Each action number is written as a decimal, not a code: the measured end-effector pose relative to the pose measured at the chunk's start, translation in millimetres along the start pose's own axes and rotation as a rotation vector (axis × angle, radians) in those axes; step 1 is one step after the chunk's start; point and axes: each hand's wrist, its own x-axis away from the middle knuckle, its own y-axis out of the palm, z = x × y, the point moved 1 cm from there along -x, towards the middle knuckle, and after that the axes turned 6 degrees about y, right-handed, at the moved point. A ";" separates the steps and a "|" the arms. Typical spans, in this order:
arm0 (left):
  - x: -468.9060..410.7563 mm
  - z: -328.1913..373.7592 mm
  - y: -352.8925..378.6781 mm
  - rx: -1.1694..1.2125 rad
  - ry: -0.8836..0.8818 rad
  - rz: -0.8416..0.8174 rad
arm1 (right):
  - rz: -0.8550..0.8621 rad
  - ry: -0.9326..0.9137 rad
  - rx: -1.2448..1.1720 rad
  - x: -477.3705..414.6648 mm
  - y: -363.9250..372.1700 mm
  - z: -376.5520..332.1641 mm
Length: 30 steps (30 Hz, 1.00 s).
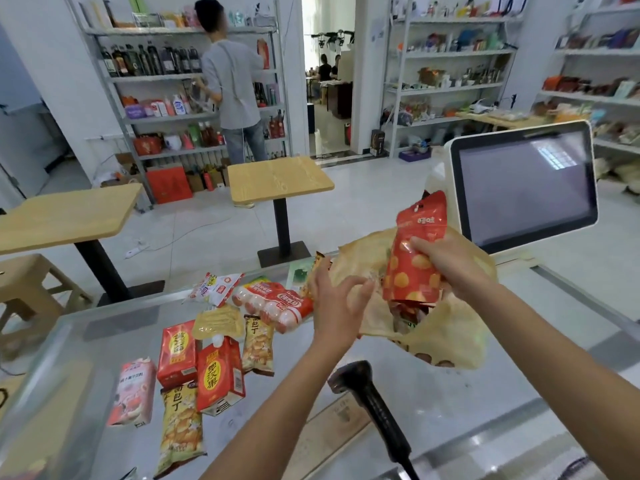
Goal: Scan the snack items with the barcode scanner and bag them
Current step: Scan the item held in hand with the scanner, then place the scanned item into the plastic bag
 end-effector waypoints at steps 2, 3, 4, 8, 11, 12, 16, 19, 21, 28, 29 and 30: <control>-10.0 -17.4 0.1 0.069 -0.304 0.016 | -0.044 0.065 0.127 -10.8 -10.1 7.1; -12.4 -21.7 1.3 0.178 -0.404 -0.035 | -0.052 0.103 0.210 -17.1 -11.2 12.1; -12.1 -22.3 2.8 0.301 -0.448 -0.070 | -0.051 0.128 0.297 -23.0 -10.4 16.6; -10.4 -17.3 3.9 0.482 -0.396 0.089 | 0.056 0.039 0.537 -50.0 1.7 26.8; -15.6 -6.9 -1.6 0.510 -0.327 0.145 | 0.197 -0.047 0.859 -61.2 16.4 29.9; -16.9 -8.1 -3.1 0.496 -0.298 0.138 | 0.271 -0.071 0.949 -62.8 20.7 31.6; -3.5 -28.3 -11.1 0.401 -0.157 0.073 | 0.501 -0.236 1.066 -50.1 31.0 38.6; 26.2 -53.3 -16.9 0.307 -0.069 0.115 | 0.596 -0.748 0.712 -2.2 33.6 52.4; 51.3 -74.3 -17.1 0.183 -0.084 0.167 | 0.368 -1.023 0.589 46.9 41.6 74.5; 107.5 -127.7 -12.6 -0.665 -0.116 0.094 | -0.187 -0.041 0.791 93.1 71.8 171.6; 105.2 -129.4 -14.2 -0.740 -0.133 0.096 | -0.249 0.089 0.694 89.9 74.9 171.3; 102.3 -129.9 -17.0 -0.787 -0.155 0.069 | -0.304 0.163 0.633 87.6 78.2 168.7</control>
